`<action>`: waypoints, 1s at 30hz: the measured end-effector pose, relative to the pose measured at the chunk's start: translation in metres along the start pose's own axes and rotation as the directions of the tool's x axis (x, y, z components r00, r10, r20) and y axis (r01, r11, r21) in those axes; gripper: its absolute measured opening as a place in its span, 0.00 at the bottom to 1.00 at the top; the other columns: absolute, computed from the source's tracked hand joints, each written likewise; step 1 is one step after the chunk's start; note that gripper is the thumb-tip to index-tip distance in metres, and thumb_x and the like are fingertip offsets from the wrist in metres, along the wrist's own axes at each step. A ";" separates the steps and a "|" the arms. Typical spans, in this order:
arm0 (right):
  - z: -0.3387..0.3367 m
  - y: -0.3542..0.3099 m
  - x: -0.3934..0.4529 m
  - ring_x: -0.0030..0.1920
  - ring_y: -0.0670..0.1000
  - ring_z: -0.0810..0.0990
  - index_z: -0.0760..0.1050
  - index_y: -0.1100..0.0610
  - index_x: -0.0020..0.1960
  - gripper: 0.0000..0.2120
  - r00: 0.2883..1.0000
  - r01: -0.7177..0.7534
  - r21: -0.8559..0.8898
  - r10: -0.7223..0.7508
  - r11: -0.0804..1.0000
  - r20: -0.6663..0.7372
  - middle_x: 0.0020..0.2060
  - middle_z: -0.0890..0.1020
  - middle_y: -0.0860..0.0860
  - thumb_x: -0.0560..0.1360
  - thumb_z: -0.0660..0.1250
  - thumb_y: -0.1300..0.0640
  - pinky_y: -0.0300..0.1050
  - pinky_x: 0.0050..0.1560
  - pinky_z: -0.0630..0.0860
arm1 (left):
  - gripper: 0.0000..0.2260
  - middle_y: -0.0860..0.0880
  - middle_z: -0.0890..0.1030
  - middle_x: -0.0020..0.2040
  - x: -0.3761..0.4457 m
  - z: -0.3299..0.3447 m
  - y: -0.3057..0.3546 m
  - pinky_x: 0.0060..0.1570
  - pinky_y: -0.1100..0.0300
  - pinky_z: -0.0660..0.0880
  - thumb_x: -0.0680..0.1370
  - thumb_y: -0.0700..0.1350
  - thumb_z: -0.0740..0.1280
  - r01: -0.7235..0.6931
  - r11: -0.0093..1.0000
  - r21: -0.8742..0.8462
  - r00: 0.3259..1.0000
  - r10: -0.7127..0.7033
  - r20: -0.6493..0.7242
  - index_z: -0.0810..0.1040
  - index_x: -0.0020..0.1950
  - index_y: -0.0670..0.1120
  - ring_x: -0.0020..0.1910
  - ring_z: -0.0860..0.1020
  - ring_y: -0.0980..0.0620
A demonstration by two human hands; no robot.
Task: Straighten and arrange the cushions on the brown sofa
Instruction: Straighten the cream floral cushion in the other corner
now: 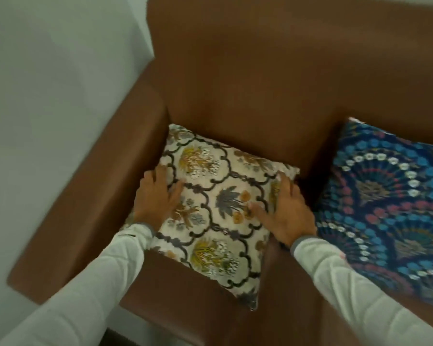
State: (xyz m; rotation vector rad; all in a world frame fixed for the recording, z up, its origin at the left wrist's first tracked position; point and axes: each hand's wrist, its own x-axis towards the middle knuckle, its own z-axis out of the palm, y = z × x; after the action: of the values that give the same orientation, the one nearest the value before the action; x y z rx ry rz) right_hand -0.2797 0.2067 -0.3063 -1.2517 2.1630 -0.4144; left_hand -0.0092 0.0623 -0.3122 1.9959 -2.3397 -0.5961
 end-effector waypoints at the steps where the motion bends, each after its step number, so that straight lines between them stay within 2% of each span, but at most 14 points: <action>1: 0.008 -0.003 0.007 0.79 0.64 0.69 0.43 0.54 0.88 0.60 0.988 -0.138 0.175 0.122 0.975 0.098 0.82 0.66 0.58 0.72 0.75 0.32 0.62 0.75 0.72 | 0.41 0.36 0.65 0.81 0.009 -0.003 -0.015 0.74 0.36 0.70 0.81 0.66 0.68 0.107 0.991 -0.082 0.988 -0.096 0.124 0.59 0.87 0.48 0.77 0.68 0.31; 3: 0.023 -0.003 0.016 0.81 0.60 0.69 0.39 0.51 0.88 0.68 0.954 -0.279 0.401 0.204 0.872 0.219 0.83 0.68 0.53 0.66 0.82 0.36 0.58 0.80 0.68 | 0.57 0.42 0.58 0.87 0.020 -0.010 -0.028 0.82 0.38 0.61 0.69 0.78 0.67 0.323 0.897 -0.302 0.912 -0.208 0.354 0.45 0.89 0.57 0.84 0.60 0.36; 6: 0.030 -0.002 0.013 0.75 0.45 0.75 0.41 0.43 0.88 0.73 0.985 -0.164 0.473 0.116 0.866 0.130 0.77 0.73 0.42 0.57 0.84 0.37 0.45 0.76 0.72 | 0.64 0.50 0.58 0.88 0.016 -0.011 -0.032 0.84 0.38 0.58 0.62 0.80 0.71 0.226 0.840 -0.493 0.927 -0.030 0.374 0.35 0.86 0.64 0.87 0.57 0.44; 8: 0.024 -0.006 0.009 0.65 0.28 0.76 0.41 0.38 0.86 0.73 0.998 -0.036 0.454 0.006 0.890 0.067 0.72 0.74 0.34 0.56 0.84 0.38 0.26 0.65 0.72 | 0.63 0.54 0.62 0.87 0.005 -0.018 -0.040 0.83 0.41 0.62 0.63 0.76 0.76 0.109 0.828 -0.551 0.957 0.062 0.282 0.36 0.84 0.69 0.85 0.62 0.49; 9: 0.018 -0.011 0.008 0.66 0.28 0.76 0.41 0.38 0.86 0.72 0.998 0.027 0.433 -0.046 0.901 0.033 0.72 0.74 0.35 0.56 0.85 0.39 0.24 0.64 0.71 | 0.62 0.56 0.65 0.85 -0.003 -0.022 -0.045 0.82 0.44 0.65 0.63 0.74 0.79 0.057 0.808 -0.587 0.973 0.087 0.213 0.38 0.84 0.71 0.82 0.66 0.54; 12: -0.010 -0.034 0.015 0.80 0.44 0.68 0.44 0.38 0.87 0.68 0.963 0.269 0.306 -0.251 0.913 -0.097 0.82 0.68 0.47 0.60 0.85 0.40 0.37 0.76 0.66 | 0.62 0.53 0.72 0.74 -0.032 -0.032 -0.055 0.75 0.65 0.68 0.63 0.68 0.83 -0.122 0.788 -0.603 0.992 0.107 -0.060 0.43 0.86 0.70 0.68 0.70 0.72; 14: -0.025 -0.055 0.029 0.80 0.34 0.62 0.41 0.32 0.85 0.67 0.908 0.415 0.191 -0.392 0.889 -0.147 0.85 0.63 0.54 0.63 0.86 0.44 0.30 0.75 0.64 | 0.63 0.48 0.73 0.68 -0.049 -0.036 -0.060 0.65 0.80 0.65 0.65 0.67 0.83 -0.196 0.813 -0.548 0.969 0.076 -0.235 0.43 0.87 0.67 0.61 0.68 0.77; 16: -0.032 -0.079 0.049 0.73 0.21 0.60 0.40 0.29 0.83 0.69 0.858 0.503 0.097 -0.482 0.859 -0.178 0.83 0.62 0.63 0.63 0.88 0.53 0.14 0.62 0.63 | 0.62 0.47 0.70 0.67 -0.060 -0.039 -0.061 0.61 0.84 0.62 0.67 0.63 0.83 -0.202 0.835 -0.512 0.931 0.001 -0.366 0.42 0.88 0.61 0.59 0.66 0.81; 17: -0.034 -0.093 0.059 0.73 0.26 0.65 0.38 0.28 0.82 0.71 0.857 0.507 0.071 -0.494 0.859 -0.149 0.81 0.62 0.63 0.64 0.88 0.55 0.14 0.60 0.64 | 0.62 0.46 0.69 0.67 -0.062 -0.040 -0.060 0.62 0.84 0.62 0.68 0.61 0.82 -0.181 0.844 -0.505 0.916 -0.042 -0.400 0.43 0.89 0.57 0.56 0.66 0.80; 20: -0.030 -0.140 0.075 0.78 0.62 0.71 0.35 0.32 0.84 0.72 0.882 0.470 -0.002 -0.469 0.883 0.035 0.80 0.61 0.60 0.65 0.88 0.52 0.50 0.75 0.74 | 0.60 0.37 0.68 0.73 -0.067 -0.042 -0.055 0.69 0.66 0.67 0.72 0.57 0.82 -0.049 0.864 -0.502 0.926 -0.149 -0.348 0.43 0.89 0.48 0.61 0.69 0.62; 22: -0.021 -0.159 0.078 0.82 0.68 0.62 0.35 0.40 0.86 0.72 0.887 0.462 -0.157 -0.459 0.873 0.055 0.83 0.56 0.64 0.64 0.87 0.46 0.63 0.80 0.66 | 0.55 0.32 0.65 0.77 -0.072 -0.041 -0.049 0.74 0.45 0.72 0.75 0.58 0.79 0.030 0.918 -0.396 0.907 -0.191 -0.374 0.47 0.89 0.44 0.74 0.70 0.41; 24: -0.016 -0.162 0.074 0.85 0.69 0.52 0.38 0.49 0.88 0.72 0.884 0.430 -0.353 -0.467 0.831 -0.023 0.85 0.50 0.69 0.63 0.85 0.38 0.67 0.84 0.56 | 0.48 0.28 0.62 0.81 -0.075 -0.045 -0.044 0.77 0.33 0.67 0.79 0.62 0.74 0.052 0.986 -0.156 0.858 -0.124 -0.499 0.54 0.88 0.41 0.81 0.64 0.30; 27: -0.017 -0.151 0.062 0.86 0.69 0.48 0.45 0.56 0.88 0.72 0.805 0.435 -0.543 -0.580 0.718 -0.124 0.85 0.48 0.71 0.59 0.81 0.30 0.69 0.84 0.49 | 0.42 0.28 0.60 0.84 -0.067 -0.061 -0.033 0.82 0.32 0.59 0.83 0.66 0.65 -0.088 0.985 0.151 0.802 0.160 -0.576 0.60 0.86 0.39 0.84 0.60 0.29; 30: -0.028 -0.150 0.066 0.86 0.68 0.47 0.45 0.57 0.88 0.75 0.782 0.458 -0.603 -0.618 0.653 -0.074 0.85 0.47 0.70 0.57 0.83 0.30 0.68 0.84 0.48 | 0.41 0.29 0.62 0.84 -0.035 -0.077 -0.020 0.81 0.32 0.61 0.84 0.69 0.59 -0.182 0.913 0.365 0.750 0.369 -0.549 0.62 0.86 0.38 0.84 0.62 0.30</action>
State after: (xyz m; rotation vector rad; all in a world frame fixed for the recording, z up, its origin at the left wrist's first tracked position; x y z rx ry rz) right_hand -0.2211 0.0727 -0.2270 -2.3422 2.1644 -0.1883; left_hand 0.0357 0.0719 -0.2383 1.5233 -2.2943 0.3903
